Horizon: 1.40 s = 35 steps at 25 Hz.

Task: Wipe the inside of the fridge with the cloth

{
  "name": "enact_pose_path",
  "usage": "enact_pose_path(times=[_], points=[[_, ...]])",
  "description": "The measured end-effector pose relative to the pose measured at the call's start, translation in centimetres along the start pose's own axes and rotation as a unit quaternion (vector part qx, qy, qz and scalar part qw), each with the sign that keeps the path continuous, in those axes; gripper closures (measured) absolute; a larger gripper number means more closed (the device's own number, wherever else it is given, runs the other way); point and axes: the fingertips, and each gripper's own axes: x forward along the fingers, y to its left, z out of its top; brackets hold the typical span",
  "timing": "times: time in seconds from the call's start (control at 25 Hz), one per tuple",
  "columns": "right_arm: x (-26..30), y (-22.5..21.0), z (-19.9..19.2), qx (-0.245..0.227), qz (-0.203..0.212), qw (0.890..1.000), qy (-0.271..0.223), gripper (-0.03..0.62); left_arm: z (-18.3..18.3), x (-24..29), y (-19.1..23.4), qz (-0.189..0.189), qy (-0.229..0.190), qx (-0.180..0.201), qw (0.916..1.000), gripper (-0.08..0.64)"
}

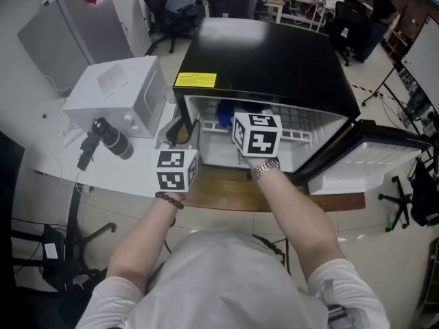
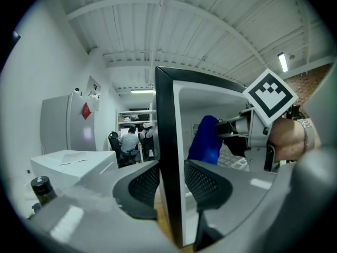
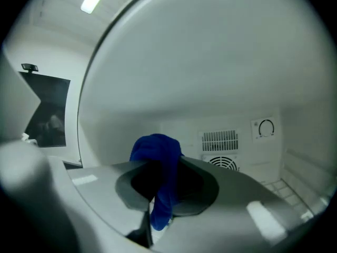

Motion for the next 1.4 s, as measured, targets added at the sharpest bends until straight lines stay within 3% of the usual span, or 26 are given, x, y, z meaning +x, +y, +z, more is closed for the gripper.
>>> enact_pose_path(times=[0.2, 0.4, 0.84, 1.4], points=[[1.2, 3.5, -1.5, 0.013, 0.043, 0.999, 0.013, 0.548, -0.3, 0.0, -0.1, -0.007, 0.006, 0.000, 1.0000, 0.419], [2.4, 4.6, -5.5, 0.006, 0.050, 0.997, 0.055, 0.548, -0.3, 0.0, 0.0, -0.008, 0.002, 0.005, 1.0000, 0.419], [2.0, 4.0, -7.7, -0.058, 0.008, 0.995, 0.080, 0.548, -0.1, -0.2, 0.0, -0.016, -0.007, 0.000, 0.9998, 0.419], [-0.2, 1.2, -7.5, -0.070, -0.042, 0.994, 0.070, 0.548, -0.2, -0.3, 0.0, -0.031, -0.017, -0.013, 0.9993, 0.419]])
